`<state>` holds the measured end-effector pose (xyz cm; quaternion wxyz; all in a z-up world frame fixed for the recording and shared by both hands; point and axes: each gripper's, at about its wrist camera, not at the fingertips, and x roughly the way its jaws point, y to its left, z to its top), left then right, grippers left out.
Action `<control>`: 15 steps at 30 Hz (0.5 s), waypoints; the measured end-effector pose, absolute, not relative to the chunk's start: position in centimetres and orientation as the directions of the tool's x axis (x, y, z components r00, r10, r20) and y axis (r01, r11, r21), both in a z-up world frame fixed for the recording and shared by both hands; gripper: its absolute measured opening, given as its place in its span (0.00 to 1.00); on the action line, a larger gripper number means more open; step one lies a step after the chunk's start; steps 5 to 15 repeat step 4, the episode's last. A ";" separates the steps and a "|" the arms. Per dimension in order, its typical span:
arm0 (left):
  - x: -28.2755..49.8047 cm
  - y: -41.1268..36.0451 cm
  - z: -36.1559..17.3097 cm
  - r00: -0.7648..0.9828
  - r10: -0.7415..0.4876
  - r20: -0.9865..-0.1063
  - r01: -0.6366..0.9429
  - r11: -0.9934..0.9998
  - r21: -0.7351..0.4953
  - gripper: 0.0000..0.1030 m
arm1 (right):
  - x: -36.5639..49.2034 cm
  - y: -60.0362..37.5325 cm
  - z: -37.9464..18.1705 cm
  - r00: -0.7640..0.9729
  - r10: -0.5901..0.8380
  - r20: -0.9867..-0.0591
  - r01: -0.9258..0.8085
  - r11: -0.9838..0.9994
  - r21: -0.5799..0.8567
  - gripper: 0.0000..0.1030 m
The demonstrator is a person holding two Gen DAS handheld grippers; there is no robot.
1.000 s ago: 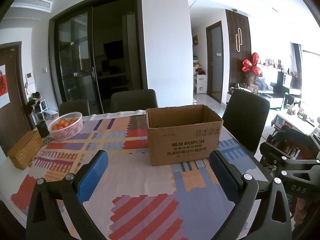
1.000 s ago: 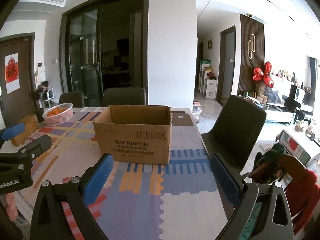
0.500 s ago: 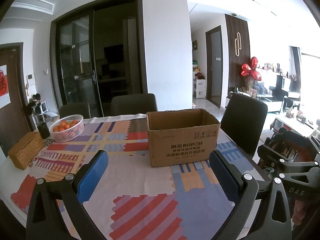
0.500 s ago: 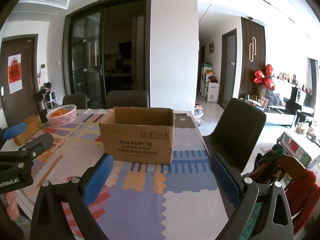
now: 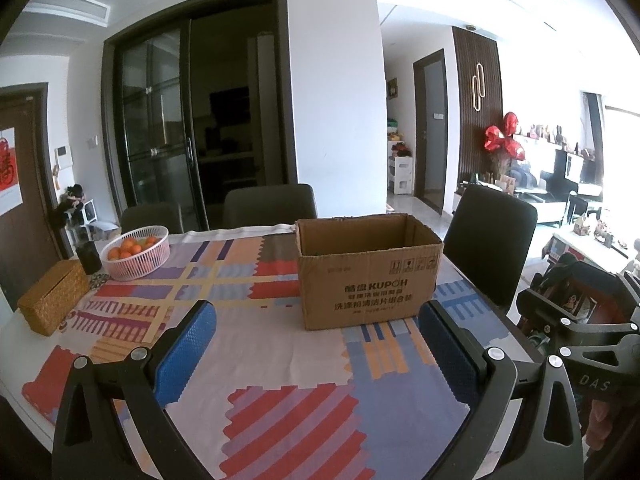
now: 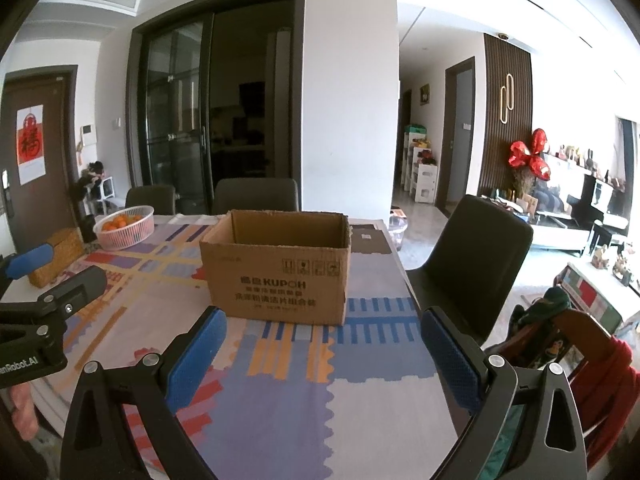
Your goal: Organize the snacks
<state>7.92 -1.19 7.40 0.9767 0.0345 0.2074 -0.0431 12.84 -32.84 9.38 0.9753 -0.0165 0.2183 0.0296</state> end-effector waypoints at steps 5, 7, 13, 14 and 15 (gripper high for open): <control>7.8 -1.1 7.3 0.910 -0.064 -0.410 0.092 0.995 0.049 1.00 | 12.8 -32.9 9.2 0.902 0.049 -0.429 -0.066 0.998 -0.023 0.96; 7.8 -1.1 7.3 0.910 -0.064 -0.410 0.092 0.995 0.049 1.00 | 12.8 -32.9 9.2 0.902 0.049 -0.429 -0.066 0.998 -0.023 0.96; 7.8 -1.1 7.3 0.910 -0.064 -0.410 0.092 0.995 0.049 1.00 | 12.8 -32.9 9.2 0.902 0.049 -0.429 -0.066 0.998 -0.023 0.96; 7.8 -1.1 7.3 0.910 -0.064 -0.410 0.092 0.995 0.049 1.00 | 12.8 -32.9 9.2 0.902 0.049 -0.429 -0.066 0.998 -0.023 0.96; 7.8 -1.1 7.3 0.910 -0.064 -0.410 0.092 0.995 0.049 1.00 | 12.8 -32.9 9.2 0.902 0.049 -0.429 -0.066 0.998 -0.023 0.96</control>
